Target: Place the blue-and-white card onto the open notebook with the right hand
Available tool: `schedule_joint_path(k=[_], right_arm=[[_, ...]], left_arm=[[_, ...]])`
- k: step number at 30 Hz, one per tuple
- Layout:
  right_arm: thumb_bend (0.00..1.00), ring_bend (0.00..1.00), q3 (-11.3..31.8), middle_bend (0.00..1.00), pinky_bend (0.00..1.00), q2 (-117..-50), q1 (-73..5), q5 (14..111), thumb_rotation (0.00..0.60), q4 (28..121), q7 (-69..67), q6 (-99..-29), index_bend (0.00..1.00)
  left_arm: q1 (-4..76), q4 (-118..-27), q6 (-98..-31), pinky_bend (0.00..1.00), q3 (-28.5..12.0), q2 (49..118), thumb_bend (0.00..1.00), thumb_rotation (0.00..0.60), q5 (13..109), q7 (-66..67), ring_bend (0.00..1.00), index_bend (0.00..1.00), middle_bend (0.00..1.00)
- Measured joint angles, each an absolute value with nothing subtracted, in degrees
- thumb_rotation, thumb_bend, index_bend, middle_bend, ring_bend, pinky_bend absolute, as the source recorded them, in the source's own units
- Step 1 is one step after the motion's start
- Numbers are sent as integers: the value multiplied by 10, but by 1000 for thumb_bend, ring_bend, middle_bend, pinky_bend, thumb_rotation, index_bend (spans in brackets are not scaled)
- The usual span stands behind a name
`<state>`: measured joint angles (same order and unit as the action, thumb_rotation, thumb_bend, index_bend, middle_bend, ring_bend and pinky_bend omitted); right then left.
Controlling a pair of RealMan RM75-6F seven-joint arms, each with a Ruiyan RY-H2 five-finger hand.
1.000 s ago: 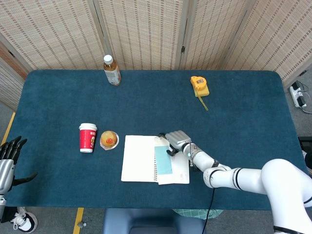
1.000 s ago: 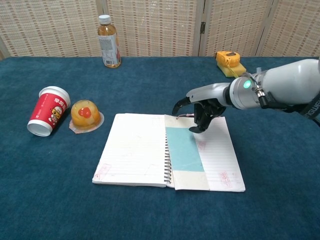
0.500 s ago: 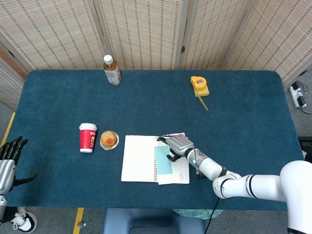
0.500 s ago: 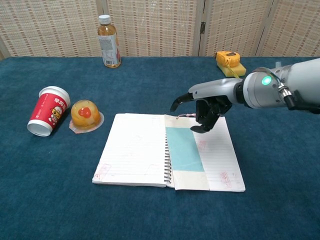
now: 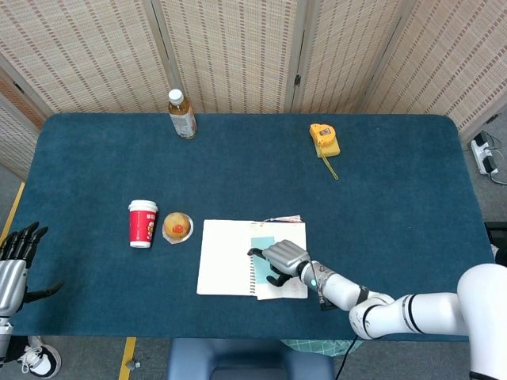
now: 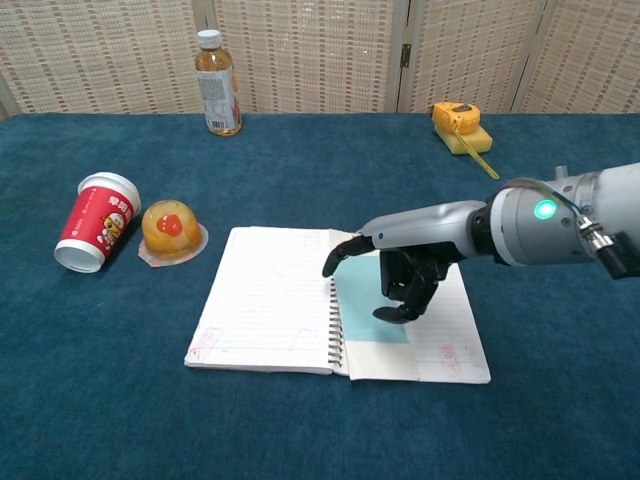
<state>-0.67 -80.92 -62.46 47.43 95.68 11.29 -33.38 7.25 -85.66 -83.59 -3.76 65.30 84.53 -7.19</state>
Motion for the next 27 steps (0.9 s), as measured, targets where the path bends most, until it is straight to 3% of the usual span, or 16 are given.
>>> schedule_joint_path(k=[27], right_arm=[[496, 936, -4, 919, 1000, -842, -647, 433, 570, 886, 105, -311, 155]], left_arm=[[74, -849, -832, 0, -41, 652, 140, 600, 840, -84, 7, 121, 63]])
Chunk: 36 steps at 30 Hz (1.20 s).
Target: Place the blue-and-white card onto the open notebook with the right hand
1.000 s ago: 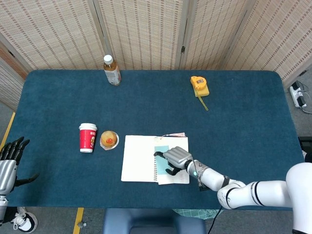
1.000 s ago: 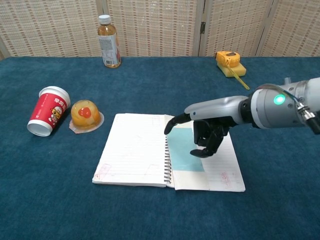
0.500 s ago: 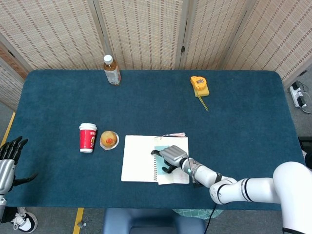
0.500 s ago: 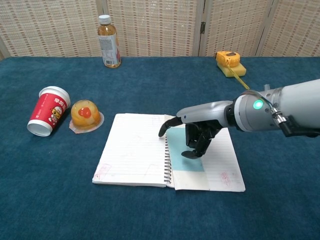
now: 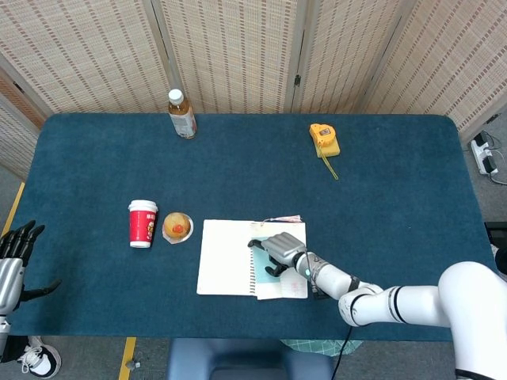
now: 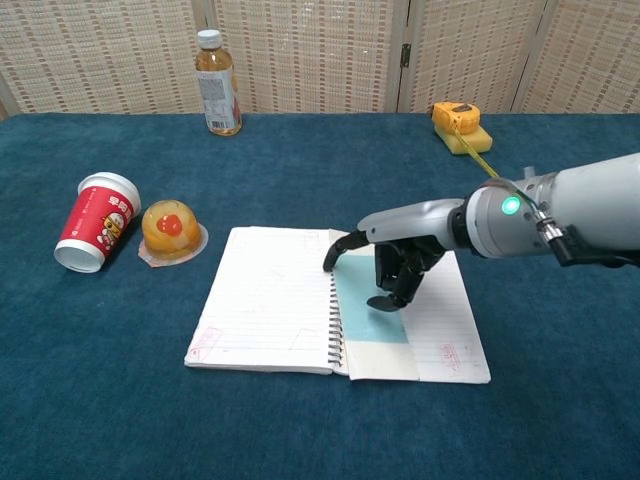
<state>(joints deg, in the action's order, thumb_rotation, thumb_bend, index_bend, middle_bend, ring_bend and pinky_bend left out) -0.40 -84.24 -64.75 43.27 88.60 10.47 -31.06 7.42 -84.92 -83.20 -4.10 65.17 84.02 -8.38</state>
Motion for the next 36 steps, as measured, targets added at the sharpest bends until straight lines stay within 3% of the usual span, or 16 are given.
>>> schedule_joint_path(k=[31, 33, 36], right_arm=[[470, 932, -4, 913, 1000, -806, -630, 448, 566, 923, 102, -347, 156], [425, 924, 0, 886, 1000, -793, -619, 466, 567, 939, 95, -365, 155], [298, 827, 3, 718, 961, -762, -590, 505, 564, 971, 87, -411, 110]], left_arm=[[74, -848, -839, 0, -41, 653, 141, 600, 847, -85, 7, 122, 63], [73, -846, -842, 0, -41, 653, 140, 600, 848, -88, 7, 122, 64], [73, -844, -843, 0, -41, 654, 140, 600, 850, -89, 7, 123, 63]])
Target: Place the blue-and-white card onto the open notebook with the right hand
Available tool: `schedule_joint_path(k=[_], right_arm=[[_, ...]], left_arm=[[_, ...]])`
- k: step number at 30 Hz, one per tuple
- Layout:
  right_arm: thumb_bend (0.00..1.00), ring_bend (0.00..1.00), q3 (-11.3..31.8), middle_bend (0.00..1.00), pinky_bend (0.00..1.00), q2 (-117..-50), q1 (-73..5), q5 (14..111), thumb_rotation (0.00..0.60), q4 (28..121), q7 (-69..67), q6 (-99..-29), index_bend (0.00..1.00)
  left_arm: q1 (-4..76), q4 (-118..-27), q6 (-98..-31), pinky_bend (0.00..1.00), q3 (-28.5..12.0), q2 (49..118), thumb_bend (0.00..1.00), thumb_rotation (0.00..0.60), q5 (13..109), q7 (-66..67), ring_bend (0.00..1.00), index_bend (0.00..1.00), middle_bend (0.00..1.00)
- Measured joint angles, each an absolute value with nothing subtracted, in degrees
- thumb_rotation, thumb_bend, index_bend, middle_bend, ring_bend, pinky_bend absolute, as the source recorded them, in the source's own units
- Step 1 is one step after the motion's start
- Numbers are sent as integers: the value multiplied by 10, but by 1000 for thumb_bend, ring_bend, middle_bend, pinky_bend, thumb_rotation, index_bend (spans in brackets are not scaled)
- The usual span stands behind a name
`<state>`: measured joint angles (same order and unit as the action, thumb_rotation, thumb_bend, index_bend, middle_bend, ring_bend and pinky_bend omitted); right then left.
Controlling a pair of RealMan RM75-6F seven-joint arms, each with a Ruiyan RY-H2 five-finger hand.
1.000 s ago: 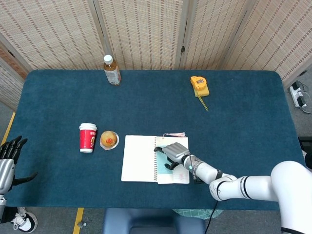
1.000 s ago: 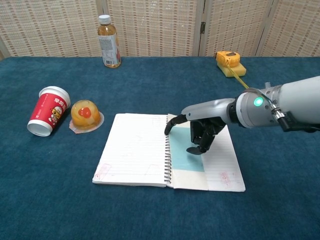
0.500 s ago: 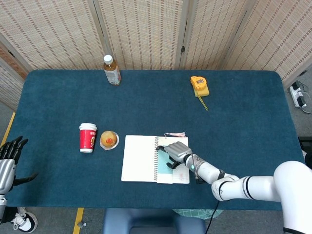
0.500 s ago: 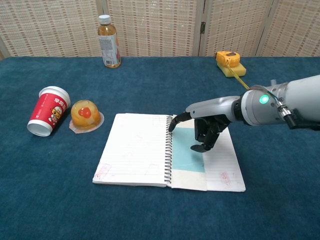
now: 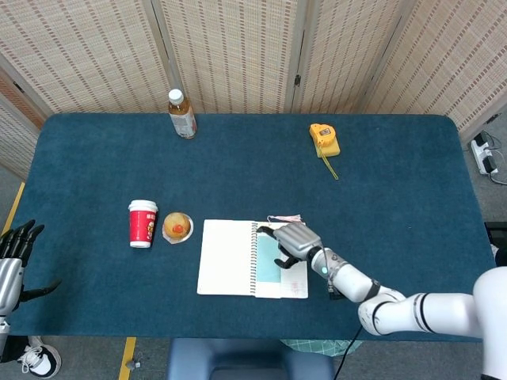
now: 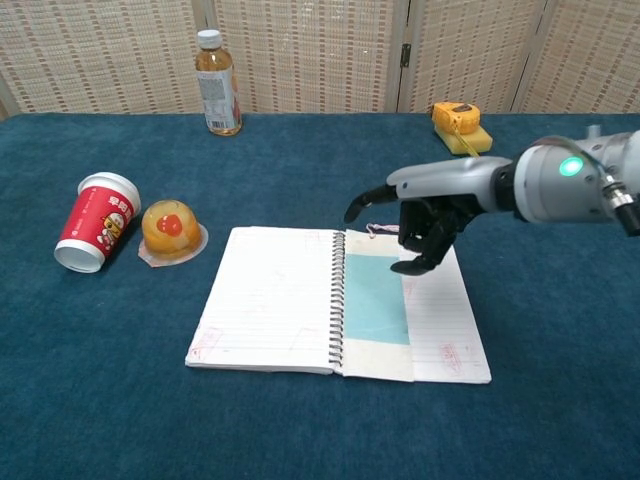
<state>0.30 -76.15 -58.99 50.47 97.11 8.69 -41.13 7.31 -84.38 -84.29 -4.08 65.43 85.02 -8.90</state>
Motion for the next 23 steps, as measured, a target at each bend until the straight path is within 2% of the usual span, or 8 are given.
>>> schedule_joint_path(k=[1, 3, 5, 7, 9, 17, 19, 23], right_arm=[[260, 751, 1, 619, 909, -744, -576, 519, 564, 985, 86, -432, 88], [203, 556, -4, 408, 739, -719, -553, 539, 576, 1003, 89, -467, 46], [142, 303, -14, 176, 496, -701, -524, 561, 594, 1016, 94, -512, 7], [93, 118, -25, 35, 313, -694, -489, 586, 599, 1021, 99, -565, 0], [60, 24, -36, 0, 206, -692, -455, 607, 598, 1020, 104, -615, 0], [0, 0, -84, 0, 21, -701, -261, 695, 600, 958, 121, -855, 0], [0, 0, -93, 0, 3, -703, -213, 714, 600, 938, 118, -903, 0], [0, 0, -101, 0, 0, -696, -169, 755, 600, 925, 108, -942, 0]], left_arm=[[73, -844, -843, 0, -40, 655, 140, 600, 851, -88, 7, 123, 63], [73, -845, -845, 0, -40, 655, 140, 600, 855, -86, 7, 123, 63], [72, -847, -850, 0, -38, 656, 140, 600, 861, -84, 7, 123, 63], [71, -850, -856, 0, -36, 656, 140, 600, 868, -81, 7, 124, 63], [69, -853, -864, 0, -33, 657, 140, 600, 878, -76, 5, 126, 63], [68, -855, -884, 0, -17, 662, 143, 600, 923, -56, 0, 126, 58], [67, -855, -890, 0, -14, 664, 143, 600, 934, -51, 0, 124, 55], [65, -857, -905, 0, -7, 669, 143, 600, 953, -33, 0, 123, 53]])
